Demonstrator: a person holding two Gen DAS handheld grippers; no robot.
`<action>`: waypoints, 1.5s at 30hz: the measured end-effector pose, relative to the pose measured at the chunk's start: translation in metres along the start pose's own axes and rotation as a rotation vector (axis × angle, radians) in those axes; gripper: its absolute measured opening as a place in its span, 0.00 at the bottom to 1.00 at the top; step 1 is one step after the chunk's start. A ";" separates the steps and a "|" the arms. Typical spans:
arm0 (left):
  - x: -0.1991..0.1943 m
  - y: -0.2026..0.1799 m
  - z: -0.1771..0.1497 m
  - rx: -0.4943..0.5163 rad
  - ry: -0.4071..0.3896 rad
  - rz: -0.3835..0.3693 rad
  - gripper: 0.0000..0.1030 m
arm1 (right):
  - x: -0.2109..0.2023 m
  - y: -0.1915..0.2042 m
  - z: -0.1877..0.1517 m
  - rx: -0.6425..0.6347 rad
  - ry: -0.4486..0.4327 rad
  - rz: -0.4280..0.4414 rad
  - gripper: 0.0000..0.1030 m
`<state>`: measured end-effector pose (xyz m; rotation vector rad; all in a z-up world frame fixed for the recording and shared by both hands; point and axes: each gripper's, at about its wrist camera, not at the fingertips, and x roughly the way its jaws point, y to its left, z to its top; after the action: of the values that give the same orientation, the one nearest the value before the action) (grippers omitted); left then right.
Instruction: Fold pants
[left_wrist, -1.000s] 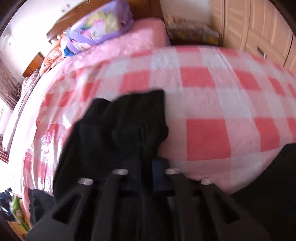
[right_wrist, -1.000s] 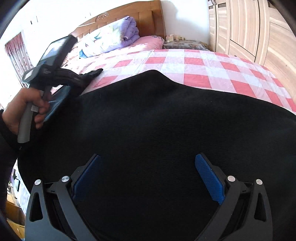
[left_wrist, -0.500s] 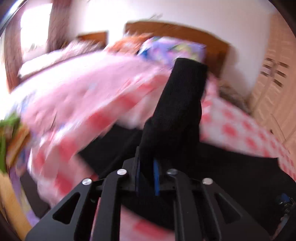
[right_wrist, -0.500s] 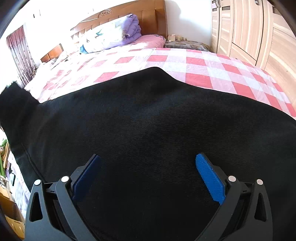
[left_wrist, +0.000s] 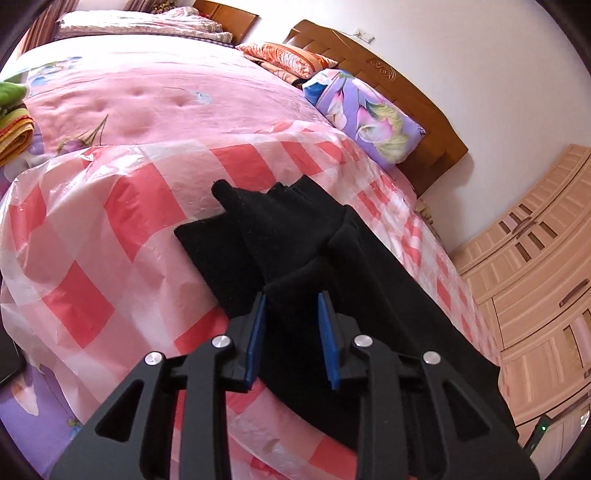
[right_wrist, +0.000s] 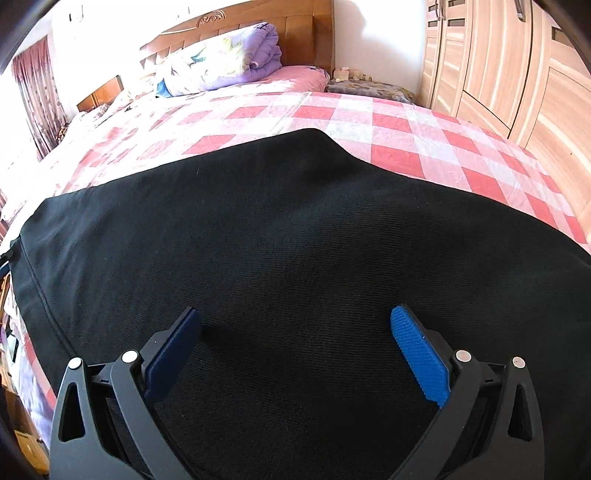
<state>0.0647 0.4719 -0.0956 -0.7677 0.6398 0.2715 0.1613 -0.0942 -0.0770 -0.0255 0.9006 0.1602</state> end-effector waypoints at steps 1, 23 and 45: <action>-0.002 -0.001 0.000 0.002 -0.011 0.006 0.15 | 0.000 0.000 0.000 0.002 -0.002 0.004 0.96; -0.036 -0.004 -0.014 0.048 -0.081 0.222 0.68 | -0.034 0.040 0.000 -0.050 -0.093 0.168 0.96; -0.032 -0.094 -0.088 0.427 0.024 0.121 0.95 | -0.027 0.160 -0.031 -0.404 0.025 0.185 0.96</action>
<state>0.0442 0.3436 -0.0711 -0.3236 0.7376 0.2251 0.0964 0.0575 -0.0681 -0.3210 0.8829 0.5132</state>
